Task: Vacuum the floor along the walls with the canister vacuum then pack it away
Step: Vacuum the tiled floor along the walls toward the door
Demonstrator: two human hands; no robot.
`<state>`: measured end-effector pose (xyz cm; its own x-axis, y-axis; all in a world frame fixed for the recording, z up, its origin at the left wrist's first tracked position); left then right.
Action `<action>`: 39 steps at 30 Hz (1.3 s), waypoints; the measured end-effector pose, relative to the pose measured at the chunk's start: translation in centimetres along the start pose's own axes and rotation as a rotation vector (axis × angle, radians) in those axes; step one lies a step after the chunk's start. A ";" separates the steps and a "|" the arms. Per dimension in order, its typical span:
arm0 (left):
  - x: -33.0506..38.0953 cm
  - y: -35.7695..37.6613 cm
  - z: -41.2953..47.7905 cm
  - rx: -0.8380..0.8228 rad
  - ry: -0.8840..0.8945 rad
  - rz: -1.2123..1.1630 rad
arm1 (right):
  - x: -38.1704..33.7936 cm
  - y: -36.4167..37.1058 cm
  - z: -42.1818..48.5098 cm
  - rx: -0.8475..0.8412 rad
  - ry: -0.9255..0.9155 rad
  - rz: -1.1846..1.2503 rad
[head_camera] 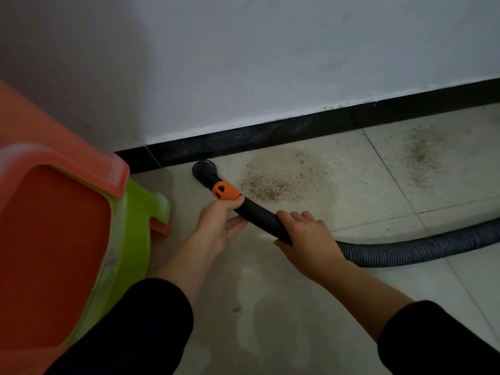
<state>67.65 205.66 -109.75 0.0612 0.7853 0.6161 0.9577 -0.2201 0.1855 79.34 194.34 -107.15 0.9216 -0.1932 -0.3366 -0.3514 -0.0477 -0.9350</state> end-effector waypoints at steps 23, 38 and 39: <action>-1.4 4.1 -0.5 -0.077 -0.016 0.129 | 2.8 -0.8 -3.4 0.061 0.083 0.030; -3.6 3.8 -3.5 -0.103 -0.105 0.300 | 1.9 -0.6 -8.1 0.079 0.053 0.024; -3.8 3.9 -3.7 -0.109 -0.113 0.308 | 1.9 -0.6 -8.4 0.082 0.051 0.028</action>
<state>70.13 199.70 -108.57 0.3796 0.7297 0.5687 0.8539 -0.5130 0.0882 79.97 185.79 -106.26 0.9012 -0.2434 -0.3587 -0.3604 0.0388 -0.9320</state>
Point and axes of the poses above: each hand's wrist, its own z-axis towards the middle knuckle, its own y-axis out of the palm, x = y × z, the point moved 6 cm from there along z, towards the middle knuckle, and after that the axes turned 7 degrees about -y, right-handed, at the moved point
